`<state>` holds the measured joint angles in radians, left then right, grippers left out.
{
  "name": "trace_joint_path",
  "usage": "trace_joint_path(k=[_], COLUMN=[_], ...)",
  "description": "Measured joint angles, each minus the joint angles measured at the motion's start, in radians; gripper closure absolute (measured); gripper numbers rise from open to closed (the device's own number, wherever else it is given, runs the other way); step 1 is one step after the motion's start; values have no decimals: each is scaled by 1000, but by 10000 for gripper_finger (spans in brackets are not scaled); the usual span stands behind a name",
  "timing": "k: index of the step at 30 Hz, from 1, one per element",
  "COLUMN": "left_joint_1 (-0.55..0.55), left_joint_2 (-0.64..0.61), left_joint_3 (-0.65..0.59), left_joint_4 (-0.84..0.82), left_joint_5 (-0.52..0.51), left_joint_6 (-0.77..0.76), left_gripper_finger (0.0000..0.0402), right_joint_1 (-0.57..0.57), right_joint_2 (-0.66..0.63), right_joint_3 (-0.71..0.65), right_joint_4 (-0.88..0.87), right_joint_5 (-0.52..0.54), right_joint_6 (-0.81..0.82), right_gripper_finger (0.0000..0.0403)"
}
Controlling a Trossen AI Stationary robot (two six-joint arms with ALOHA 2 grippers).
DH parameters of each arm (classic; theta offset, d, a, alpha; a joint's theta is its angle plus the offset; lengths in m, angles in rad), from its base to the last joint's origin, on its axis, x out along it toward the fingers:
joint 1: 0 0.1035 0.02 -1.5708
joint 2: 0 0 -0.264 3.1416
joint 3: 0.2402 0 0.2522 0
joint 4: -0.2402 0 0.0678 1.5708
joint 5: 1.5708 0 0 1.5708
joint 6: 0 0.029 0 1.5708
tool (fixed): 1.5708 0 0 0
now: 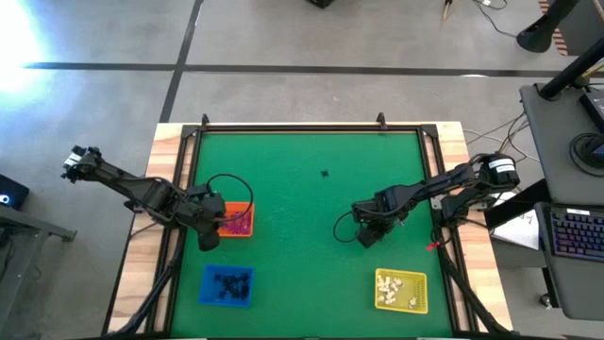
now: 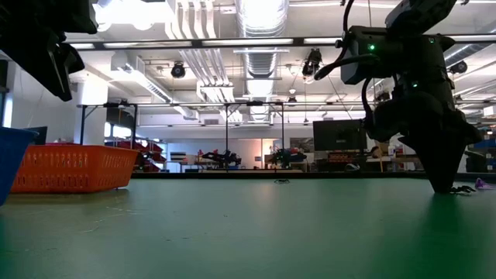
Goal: Sort Halloween decoration
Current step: Put the black spider toy into the blue bin
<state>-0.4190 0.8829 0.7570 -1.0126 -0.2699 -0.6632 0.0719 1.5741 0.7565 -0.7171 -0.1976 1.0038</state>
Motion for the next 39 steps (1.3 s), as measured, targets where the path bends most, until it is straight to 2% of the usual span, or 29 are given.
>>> trace_joint_path(k=[8, 15, 21, 25, 33, 35, 39], left_joint_1=[0, 0, 0, 0, 0, 0, 0], left_joint_2=[0, 0, 0, 0, -9, -13, -16], left_joint_3=[0, 0, 0, 0, 0, 0, 0], left_joint_4=[0, 0, -1, -1, -16, -21, -23], left_joint_5=[0, 0, 0, 0, -2, -17, -57], left_joint_6=[0, 0, 0, 0, 0, 0, 0], left_gripper_finger=[307, 307, 307, 307, 307, 307, 307], right_joint_1=[0, 0, -1, 0, 25, 36, 60], right_joint_2=[-84, -227, -300, -297, -168, -120, 6], right_joint_3=[6, 21, 20, 20, 23, 50, 176], right_joint_4=[-9, -10, 15, 189, 808, 861, 831], right_joint_5=[-12, 7, 48, 47, 70, 70, 69], right_joint_6=[30, 64, 116, 147, 175, 175, 134], right_gripper_finger=[394, 395, 395, 395, 394, 394, 394])
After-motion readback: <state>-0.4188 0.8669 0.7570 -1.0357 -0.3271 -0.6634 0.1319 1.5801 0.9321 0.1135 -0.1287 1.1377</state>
